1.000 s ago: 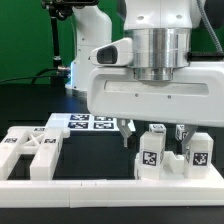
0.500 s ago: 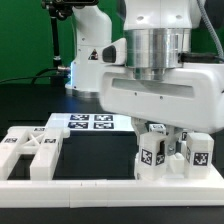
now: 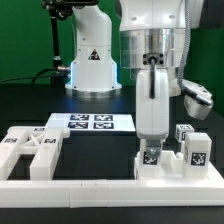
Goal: Assemble chair
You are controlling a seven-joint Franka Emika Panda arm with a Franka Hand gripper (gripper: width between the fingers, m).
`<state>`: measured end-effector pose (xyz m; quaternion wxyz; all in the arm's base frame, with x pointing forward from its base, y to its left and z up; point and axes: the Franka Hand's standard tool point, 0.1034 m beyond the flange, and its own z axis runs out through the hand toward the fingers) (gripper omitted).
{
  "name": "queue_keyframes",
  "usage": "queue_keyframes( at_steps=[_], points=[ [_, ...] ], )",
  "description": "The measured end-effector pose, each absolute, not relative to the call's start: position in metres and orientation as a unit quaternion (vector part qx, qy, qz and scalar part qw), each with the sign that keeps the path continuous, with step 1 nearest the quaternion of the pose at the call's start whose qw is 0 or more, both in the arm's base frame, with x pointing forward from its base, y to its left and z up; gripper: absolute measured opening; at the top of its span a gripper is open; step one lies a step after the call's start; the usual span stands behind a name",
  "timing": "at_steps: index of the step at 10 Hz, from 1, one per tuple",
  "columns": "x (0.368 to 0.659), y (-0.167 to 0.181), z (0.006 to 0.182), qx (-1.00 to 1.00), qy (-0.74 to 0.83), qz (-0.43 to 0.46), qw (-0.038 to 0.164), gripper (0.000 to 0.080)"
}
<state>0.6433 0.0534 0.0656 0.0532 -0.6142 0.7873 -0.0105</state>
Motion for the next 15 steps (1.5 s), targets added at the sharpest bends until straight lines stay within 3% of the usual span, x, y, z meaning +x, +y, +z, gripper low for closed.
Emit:
queue_keyframes(
  at_steps=[4, 6, 7, 9, 15],
  points=[
    [0.639, 0.05, 0.065, -0.597, 0.801, -0.008, 0.043, 0.0289],
    [0.64, 0.05, 0.067, -0.602, 0.797, -0.009, 0.044, 0.0525],
    [0.644, 0.048, 0.084, -0.634, 0.771, -0.013, 0.053, 0.0614],
    [0.648, 0.049, 0.108, -0.672, 0.738, -0.024, 0.061, 0.0642],
    [0.639, 0.059, 0.107, -0.749, 0.659, -0.04, 0.061, 0.0649]
  ],
)
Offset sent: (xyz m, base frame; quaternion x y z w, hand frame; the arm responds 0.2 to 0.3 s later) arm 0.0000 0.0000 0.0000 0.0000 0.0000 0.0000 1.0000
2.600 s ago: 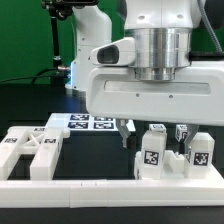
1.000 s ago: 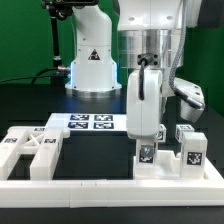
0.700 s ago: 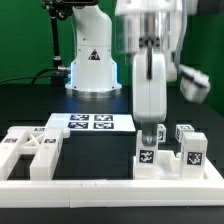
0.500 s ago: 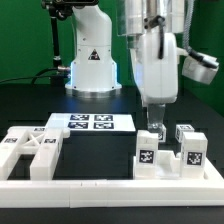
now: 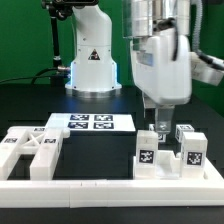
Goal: Assemble chair
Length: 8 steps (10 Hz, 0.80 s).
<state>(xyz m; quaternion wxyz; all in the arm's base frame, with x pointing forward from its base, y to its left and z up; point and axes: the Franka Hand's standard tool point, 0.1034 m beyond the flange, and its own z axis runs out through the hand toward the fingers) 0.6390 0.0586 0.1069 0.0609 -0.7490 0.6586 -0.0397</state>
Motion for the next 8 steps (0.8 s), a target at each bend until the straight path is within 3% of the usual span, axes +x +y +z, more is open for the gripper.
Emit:
queue_keyframes(
  at_steps=[8],
  points=[
    [0.623, 0.062, 0.108, -0.929, 0.359, -0.079, 0.043, 0.0649]
  ],
)
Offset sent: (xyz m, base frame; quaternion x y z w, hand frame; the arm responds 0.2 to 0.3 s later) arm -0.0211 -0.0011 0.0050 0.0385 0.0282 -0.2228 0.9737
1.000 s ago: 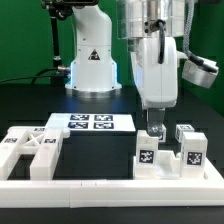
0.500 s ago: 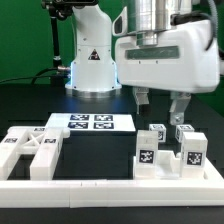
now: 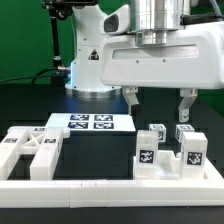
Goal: Assemble chair
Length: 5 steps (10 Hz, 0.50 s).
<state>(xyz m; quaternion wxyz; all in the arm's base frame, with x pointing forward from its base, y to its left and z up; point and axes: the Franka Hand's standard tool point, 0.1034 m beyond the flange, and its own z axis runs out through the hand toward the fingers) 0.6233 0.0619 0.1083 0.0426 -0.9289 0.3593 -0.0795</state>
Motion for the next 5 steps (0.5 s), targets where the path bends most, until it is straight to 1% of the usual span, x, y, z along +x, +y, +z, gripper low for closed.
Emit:
queue_keyframes(
  at_steps=[1, 2, 4, 5],
  points=[
    [0.623, 0.061, 0.108, -0.937, 0.337, -0.083, 0.04, 0.0649],
    [0.621, 0.056, 0.105, -0.958, 0.261, -0.116, 0.032, 0.0649],
    [0.612, 0.043, 0.096, -0.974, 0.156, -0.167, 0.006, 0.0649],
    [0.612, 0.037, 0.095, -0.976, 0.087, -0.2, -0.013, 0.0649]
  ],
)
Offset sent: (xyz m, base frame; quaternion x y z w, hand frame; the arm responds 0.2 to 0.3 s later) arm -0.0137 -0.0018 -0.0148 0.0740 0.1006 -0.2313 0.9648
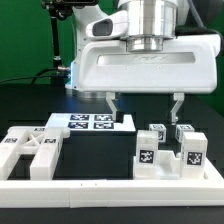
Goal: Assemble chair
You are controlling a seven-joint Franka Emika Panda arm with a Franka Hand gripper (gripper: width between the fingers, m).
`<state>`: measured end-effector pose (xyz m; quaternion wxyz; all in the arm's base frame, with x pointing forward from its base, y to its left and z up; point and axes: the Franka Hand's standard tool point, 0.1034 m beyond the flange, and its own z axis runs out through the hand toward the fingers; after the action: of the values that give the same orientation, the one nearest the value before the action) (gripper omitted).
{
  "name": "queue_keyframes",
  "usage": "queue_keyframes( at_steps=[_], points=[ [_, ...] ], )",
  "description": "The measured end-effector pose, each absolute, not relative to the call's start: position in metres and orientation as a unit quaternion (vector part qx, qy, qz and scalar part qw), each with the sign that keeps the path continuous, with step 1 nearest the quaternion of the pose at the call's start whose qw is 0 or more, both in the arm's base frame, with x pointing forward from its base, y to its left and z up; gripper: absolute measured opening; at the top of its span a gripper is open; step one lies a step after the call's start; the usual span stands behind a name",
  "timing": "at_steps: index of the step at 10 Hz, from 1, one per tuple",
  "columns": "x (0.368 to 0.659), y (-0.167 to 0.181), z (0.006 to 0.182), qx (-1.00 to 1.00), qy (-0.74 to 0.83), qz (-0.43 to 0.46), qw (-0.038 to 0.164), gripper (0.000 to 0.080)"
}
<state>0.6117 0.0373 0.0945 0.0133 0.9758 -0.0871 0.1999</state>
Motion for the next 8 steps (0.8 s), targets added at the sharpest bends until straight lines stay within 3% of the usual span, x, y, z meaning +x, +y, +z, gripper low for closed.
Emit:
queue_keyframes(
  at_steps=[4, 8],
  points=[
    [0.605, 0.032, 0.087, 0.978, -0.062, 0.198, 0.019, 0.0649],
    [0.598, 0.026, 0.052, 0.983, -0.059, 0.173, 0.026, 0.0649]
  ],
)
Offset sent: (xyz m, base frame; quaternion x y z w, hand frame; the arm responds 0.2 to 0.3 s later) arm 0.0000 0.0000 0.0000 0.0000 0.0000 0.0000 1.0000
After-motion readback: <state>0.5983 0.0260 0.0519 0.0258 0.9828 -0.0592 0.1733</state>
